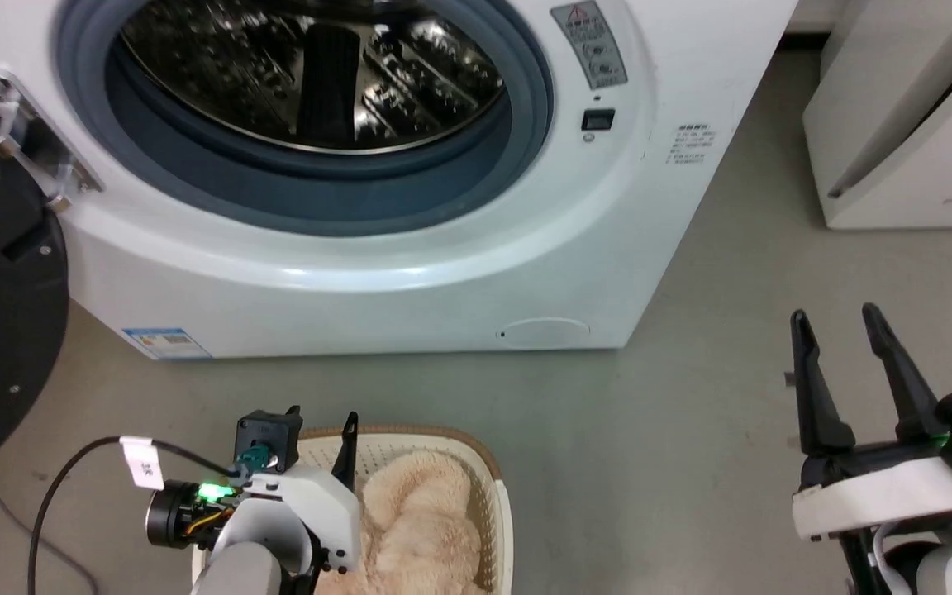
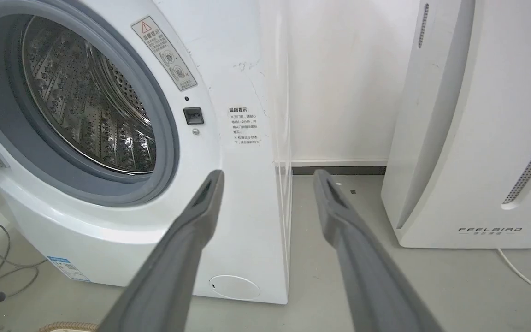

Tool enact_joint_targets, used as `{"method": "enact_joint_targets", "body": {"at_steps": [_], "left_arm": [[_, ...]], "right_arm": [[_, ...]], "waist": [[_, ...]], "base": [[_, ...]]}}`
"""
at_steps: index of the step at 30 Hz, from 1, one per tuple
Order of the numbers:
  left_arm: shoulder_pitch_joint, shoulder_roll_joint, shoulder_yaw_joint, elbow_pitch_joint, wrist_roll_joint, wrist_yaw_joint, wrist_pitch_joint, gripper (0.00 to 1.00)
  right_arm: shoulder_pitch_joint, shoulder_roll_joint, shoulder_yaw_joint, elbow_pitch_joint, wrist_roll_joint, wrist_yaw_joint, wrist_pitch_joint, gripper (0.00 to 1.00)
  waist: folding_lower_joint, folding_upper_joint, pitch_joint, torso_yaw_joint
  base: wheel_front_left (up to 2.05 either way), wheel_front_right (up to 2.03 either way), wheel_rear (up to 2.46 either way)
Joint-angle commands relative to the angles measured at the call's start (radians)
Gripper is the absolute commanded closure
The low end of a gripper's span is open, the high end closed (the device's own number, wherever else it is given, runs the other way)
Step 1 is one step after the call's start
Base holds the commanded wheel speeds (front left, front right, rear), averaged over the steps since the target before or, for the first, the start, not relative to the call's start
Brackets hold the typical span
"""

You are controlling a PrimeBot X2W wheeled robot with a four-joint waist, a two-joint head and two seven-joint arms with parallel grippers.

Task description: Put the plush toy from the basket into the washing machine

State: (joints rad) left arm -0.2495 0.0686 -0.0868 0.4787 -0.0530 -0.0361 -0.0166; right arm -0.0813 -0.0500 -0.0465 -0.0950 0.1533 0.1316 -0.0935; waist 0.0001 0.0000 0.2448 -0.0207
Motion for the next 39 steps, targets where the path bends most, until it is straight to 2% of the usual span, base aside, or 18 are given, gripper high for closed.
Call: {"method": "enact_joint_targets", "body": {"at_steps": [1,26,39], "left_arm": [[-0.026,0.004,-0.006,0.026,-0.007,-0.004,0.006,0.00],[-0.225,0.037,-0.092,0.286,-0.030,-0.015,0.138,0.00],[-0.331,0.052,-0.139,0.420,-0.047,-0.016,0.162,0.00]], "right_arm": [[-0.026,0.000,-0.004,-0.013,0.013,0.000,-0.010,0.00],[-0.146,0.000,-0.024,-0.114,0.083,-0.001,-0.062,0.00],[-0.210,0.000,-0.035,-0.164,0.127,-0.001,-0.089,0.00]], "waist": [[-0.0001,0.0000,0.030,-0.003],[-0.0001,0.0000,0.352,-0.021],[-0.0001,0.0000,0.495,-0.028]], "base": [[0.00,0.00,0.00],[0.00,0.00,0.00],[0.00,0.00,0.00]]}}
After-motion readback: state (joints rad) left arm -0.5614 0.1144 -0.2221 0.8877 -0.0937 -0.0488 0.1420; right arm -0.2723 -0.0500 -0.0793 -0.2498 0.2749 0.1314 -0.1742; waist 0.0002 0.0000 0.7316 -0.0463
